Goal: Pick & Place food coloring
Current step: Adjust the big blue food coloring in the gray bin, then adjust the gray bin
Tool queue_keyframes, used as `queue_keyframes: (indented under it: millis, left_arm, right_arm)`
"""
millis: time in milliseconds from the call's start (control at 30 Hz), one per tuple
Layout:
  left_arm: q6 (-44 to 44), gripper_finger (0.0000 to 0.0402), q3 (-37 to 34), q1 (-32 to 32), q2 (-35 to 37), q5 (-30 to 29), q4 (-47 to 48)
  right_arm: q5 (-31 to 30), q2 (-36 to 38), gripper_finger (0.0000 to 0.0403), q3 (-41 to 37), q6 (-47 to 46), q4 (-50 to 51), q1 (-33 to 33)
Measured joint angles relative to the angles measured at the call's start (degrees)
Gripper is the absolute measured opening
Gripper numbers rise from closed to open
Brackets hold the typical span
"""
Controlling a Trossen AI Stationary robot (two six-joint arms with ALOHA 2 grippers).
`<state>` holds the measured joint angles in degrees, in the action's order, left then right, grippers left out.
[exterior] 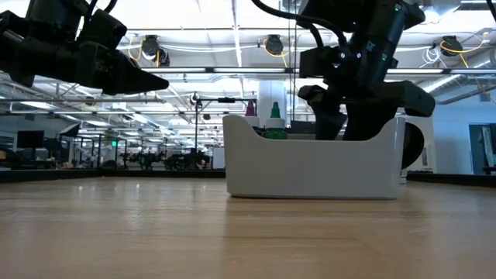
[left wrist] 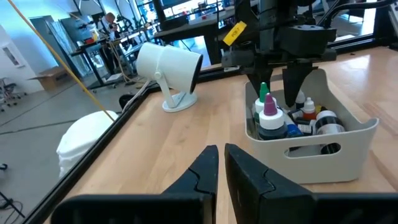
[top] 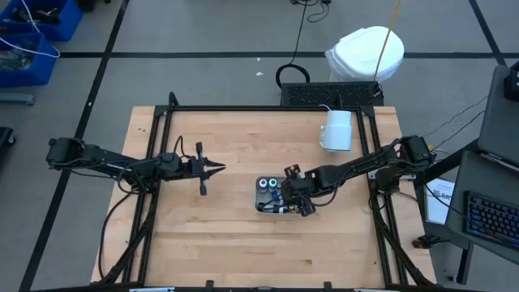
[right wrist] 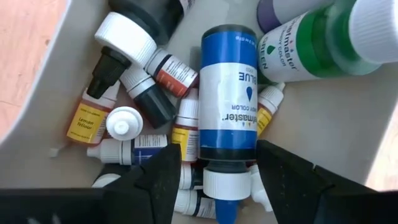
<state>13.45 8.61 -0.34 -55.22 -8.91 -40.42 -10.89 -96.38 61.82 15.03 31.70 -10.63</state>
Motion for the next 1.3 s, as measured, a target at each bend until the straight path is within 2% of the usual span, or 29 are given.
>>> queue_keyframes:
  millis: [333, 700, 1133, 1300]
  left_arm:
    - [1.05, 0.0037, 0.01, 0.0, 0.0, 0.0, -0.02]
    - [1.07, 0.0037, 0.01, -0.01, 0.0, -0.02, -0.03]
    - [1.09, 0.0037, 0.01, 0.0, 0.0, -0.02, -0.06]
    - [1.07, 0.0037, 0.01, 0.0, 0.0, -0.02, -0.04]
  right_arm:
    - [-0.85, -0.29, 0.0158, -0.07, 3.82, 2.05, -0.07]
    - [-0.57, -5.02, 0.013, -0.07, 5.75, 1.48, 0.01]
    - [-6.01, -5.34, 0.0007, 5.09, 5.78, 5.52, -0.75]
    - [-10.4, -5.42, 0.0007, 6.63, 6.26, 7.49, -1.21]
